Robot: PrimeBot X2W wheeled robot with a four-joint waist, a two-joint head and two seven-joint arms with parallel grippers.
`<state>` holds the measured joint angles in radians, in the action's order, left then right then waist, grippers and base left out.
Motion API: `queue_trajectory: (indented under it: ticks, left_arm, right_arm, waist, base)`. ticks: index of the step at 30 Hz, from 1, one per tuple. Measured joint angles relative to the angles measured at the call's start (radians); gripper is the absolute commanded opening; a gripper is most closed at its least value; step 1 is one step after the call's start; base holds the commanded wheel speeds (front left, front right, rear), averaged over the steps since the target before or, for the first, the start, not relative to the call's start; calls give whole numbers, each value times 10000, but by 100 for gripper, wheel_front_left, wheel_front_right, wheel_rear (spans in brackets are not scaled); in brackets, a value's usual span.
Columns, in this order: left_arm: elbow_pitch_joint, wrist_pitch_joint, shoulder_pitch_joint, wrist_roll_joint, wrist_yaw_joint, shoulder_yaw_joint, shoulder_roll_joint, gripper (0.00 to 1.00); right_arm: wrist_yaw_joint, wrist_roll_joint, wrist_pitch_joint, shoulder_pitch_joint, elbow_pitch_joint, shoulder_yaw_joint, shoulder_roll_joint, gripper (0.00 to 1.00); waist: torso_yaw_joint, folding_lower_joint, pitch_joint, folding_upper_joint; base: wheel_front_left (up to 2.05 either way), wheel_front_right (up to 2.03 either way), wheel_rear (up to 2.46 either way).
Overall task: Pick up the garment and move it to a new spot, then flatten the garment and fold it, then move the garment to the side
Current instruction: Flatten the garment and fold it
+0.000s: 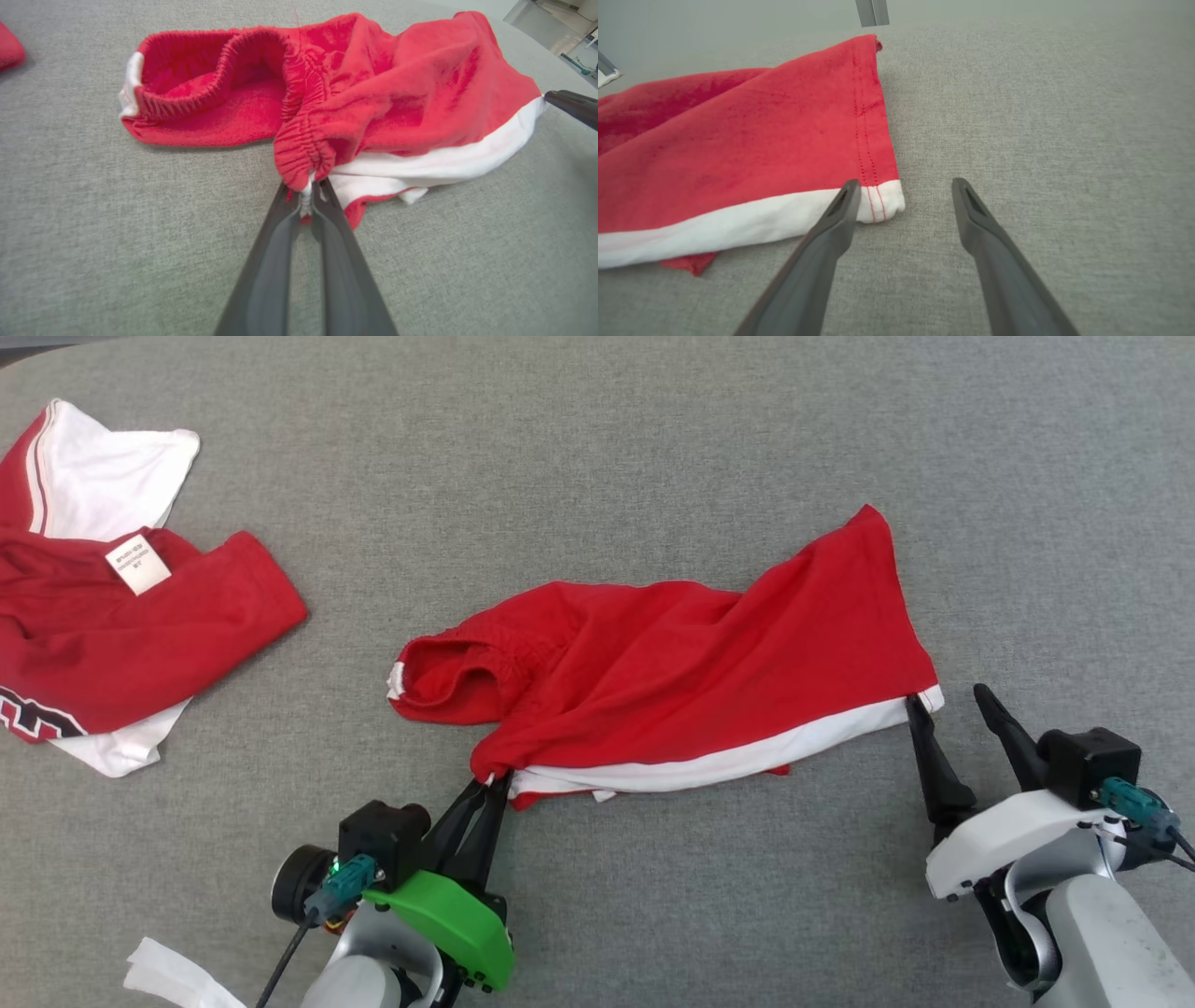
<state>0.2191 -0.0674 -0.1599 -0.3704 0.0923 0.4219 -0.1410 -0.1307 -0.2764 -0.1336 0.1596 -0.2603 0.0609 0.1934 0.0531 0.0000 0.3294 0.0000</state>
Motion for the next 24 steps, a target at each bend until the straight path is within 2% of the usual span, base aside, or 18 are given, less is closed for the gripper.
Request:
queue_trajectory:
  ticks: [2, 3, 4, 5, 8, 11, 18, 24]
  left_arm:
    - [-63, -56, -53, 35, -46, 10, -6, 0]
    - [-105, -92, -76, 35, -48, 15, -8, 0]
    - [-146, -150, -85, 40, -56, 19, -10, 0]
    - [-205, -238, -102, 46, -75, 12, -8, 0]
    - [-499, -665, -129, 146, -148, -33, -25, 0]
    - [-920, -1064, -153, 272, -263, -113, -104, 0]
    - [-2824, -1147, -631, 855, -587, -449, -732, 0]
    - [-4794, -460, -1725, 1154, -616, -871, -1312, 0]
  right_arm:
    - [0, -123, 2, 302, -504, 291, 59, 100]
    - [0, -205, 21, 412, -779, 405, 98, 63]
    - [0, -278, 19, 474, -955, 468, 130, 37]
    - [0, -372, -36, 539, -1074, 562, 190, 0]
    - [-2, -587, -351, 616, -1124, 677, 314, 0]
    - [-6, -723, -685, 632, -589, 627, 378, 0]
    - [-6, -244, -913, 844, 2351, 90, 583, 0]
    - [-8, 418, -48, 1329, 5210, -872, 779, 0]
  waist:
    - [75, 0, 53, 0]
    - [122, 0, 70, 0]
    - [163, 0, 77, 0]
    - [210, 0, 79, 0]
    - [294, 0, 32, 0]
    - [295, 0, -116, 0]
    - [139, 0, -754, 0]
    - [13, 0, -1487, 0]
  base:
    - [0, 0, 0]
    - [0, 0, 0]
    - [0, 0, 0]
    - [0, 0, 0]
    - [0, 0, 0]
    - [0, 0, 0]
    - [0, 0, 0]
    - [0, 0, 0]
